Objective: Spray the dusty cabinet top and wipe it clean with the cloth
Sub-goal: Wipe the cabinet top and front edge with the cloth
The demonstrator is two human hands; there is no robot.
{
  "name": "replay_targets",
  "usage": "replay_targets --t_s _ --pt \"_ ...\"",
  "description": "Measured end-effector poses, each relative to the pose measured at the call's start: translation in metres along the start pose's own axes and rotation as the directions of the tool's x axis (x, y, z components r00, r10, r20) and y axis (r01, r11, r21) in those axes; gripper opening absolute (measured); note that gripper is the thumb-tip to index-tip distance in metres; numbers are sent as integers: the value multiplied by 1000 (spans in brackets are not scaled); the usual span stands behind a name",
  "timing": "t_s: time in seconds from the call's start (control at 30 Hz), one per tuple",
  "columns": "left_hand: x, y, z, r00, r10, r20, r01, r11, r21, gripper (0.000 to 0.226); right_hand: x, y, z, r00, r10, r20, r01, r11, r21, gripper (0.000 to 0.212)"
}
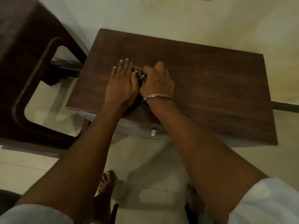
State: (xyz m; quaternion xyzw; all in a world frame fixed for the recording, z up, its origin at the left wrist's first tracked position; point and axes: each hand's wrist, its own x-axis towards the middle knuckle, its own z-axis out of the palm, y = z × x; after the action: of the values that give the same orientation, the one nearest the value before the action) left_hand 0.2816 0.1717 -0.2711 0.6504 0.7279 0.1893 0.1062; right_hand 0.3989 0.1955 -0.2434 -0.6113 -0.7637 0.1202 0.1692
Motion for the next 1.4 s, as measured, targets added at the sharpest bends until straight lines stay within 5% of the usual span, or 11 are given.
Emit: replay_targets --t_s 0.33,0.53,0.93,1.1,1.27,1.4 --pt "16 119 53 956 245 161 -251 968 15 67 -13 115 -58 963 264 -62 -268 961 -70 28" --pt "-24 129 50 909 354 218 -366 931 15 69 -63 113 -75 930 365 -48 -367 927 -75 25" --pt "-88 0 -3 984 175 -30 -171 979 113 50 -119 41 -40 973 229 -19 -229 973 -8 29" --pt "-85 -11 -3 964 249 -90 -235 962 135 41 -121 22 -27 988 150 -42 -150 989 19 25" --pt "-68 -15 -13 935 314 -163 -299 948 110 33 -153 16 0 982 -91 -168 102 993 57 27" --pt "-77 -8 0 929 334 -156 -297 929 219 37 -205 15 39 952 163 -260 -87 955 282 25"
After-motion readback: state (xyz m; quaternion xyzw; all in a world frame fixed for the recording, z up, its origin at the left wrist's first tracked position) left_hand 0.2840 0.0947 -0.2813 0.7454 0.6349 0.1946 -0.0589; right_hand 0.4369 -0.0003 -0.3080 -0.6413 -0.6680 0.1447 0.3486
